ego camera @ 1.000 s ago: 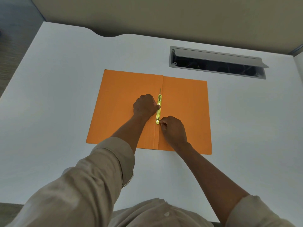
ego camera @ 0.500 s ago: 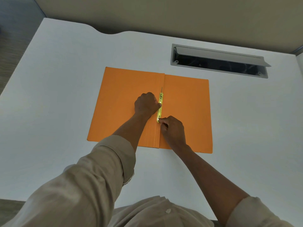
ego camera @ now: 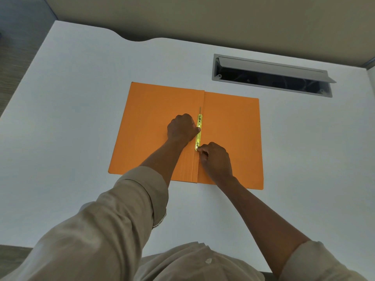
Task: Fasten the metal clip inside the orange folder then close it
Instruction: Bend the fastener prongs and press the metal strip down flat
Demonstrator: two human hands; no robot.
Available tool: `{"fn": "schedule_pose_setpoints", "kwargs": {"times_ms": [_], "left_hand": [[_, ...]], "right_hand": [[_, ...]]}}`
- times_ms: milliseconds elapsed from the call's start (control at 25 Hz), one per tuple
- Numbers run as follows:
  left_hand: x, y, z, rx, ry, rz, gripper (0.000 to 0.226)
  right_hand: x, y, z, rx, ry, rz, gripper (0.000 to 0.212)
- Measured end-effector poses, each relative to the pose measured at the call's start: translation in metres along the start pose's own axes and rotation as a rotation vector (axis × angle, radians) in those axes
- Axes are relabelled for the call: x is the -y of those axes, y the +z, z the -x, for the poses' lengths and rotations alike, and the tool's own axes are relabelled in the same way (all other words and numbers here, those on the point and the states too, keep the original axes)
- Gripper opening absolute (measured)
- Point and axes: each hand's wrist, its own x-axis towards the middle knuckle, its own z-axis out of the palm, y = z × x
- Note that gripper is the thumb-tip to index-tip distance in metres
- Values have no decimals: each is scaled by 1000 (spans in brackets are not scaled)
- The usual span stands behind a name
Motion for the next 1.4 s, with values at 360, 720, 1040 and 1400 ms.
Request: {"fn": "schedule_pose_setpoints", "kwargs": {"times_ms": [360, 720, 1040, 1400], "left_hand": [[-1, 0, 0, 2, 3, -4, 27], [1, 2, -1, -11, 4, -2, 25], [4, 4, -4, -3, 8, 1, 20], [6, 7, -7, -9, 7, -2, 19]], "right_hand": [[0, 11, 18, -23, -64, 56, 29], [-2, 12, 29, -42, -55, -57, 28], [-44, -11, -12, -54, 83, 110, 53], [-73, -6, -40, 84, 68, 257, 73]]}}
